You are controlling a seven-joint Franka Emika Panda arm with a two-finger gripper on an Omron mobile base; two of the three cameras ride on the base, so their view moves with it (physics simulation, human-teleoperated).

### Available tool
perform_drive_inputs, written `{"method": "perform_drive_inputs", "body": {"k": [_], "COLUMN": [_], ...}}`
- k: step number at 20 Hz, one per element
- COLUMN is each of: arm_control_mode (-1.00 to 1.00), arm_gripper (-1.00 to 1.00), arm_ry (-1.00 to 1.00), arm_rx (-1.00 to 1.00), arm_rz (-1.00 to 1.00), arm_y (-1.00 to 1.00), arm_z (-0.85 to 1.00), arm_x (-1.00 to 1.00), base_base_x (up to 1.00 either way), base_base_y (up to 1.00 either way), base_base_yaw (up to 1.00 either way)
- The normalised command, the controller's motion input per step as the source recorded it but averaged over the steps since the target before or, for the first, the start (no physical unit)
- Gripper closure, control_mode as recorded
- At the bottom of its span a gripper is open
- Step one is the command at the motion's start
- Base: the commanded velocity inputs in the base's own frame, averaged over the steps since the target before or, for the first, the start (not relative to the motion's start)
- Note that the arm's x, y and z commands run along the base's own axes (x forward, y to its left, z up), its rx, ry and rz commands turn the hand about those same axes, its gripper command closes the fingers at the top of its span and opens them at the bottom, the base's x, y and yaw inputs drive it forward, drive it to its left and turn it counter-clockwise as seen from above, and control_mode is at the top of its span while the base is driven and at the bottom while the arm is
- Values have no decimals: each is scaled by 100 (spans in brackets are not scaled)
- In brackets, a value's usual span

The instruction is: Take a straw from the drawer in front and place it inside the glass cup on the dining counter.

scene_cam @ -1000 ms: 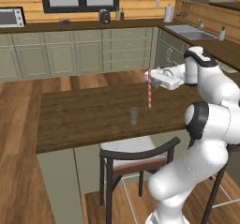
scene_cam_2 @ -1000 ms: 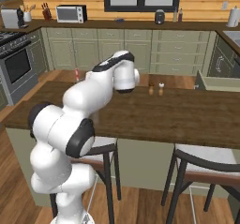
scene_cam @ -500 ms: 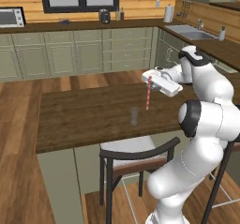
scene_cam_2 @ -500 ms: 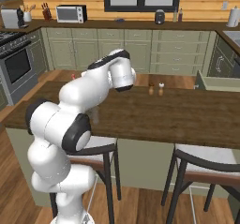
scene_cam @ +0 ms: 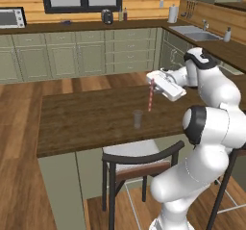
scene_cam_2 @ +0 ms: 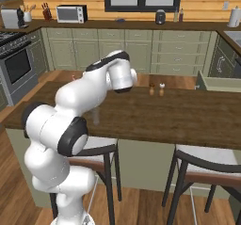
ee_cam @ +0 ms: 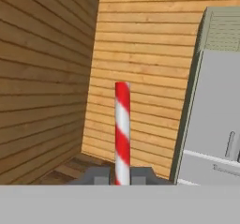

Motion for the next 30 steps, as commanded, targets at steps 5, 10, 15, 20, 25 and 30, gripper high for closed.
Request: {"method": "perform_drive_inputs", "body": {"k": [5, 10, 15, 20, 25, 30], "arm_control_mode": [-100, -100, -100, -100, -100, -100], "arm_gripper": [100, 100, 100, 100, 100, 100], "arm_ry": [23, 10, 0, 0, 0, 0], "arm_rx": [6, 0, 0, 0, 0, 0], "arm_rz": [-6, -4, -4, -4, -2, -1], "arm_y": [-1, -7, -7, 0, 0, 0], "arm_z": [0, -10, -6, -16, -8, 0], "arm_x": [23, -1, -7, 4, 13, 20], "base_base_x": [0, 0, 0, 0, 0, 0], "base_base_y": [0, 0, 0, 0, 0, 0], "base_base_yaw": [0, 0, 0, 0, 0, 0]}}
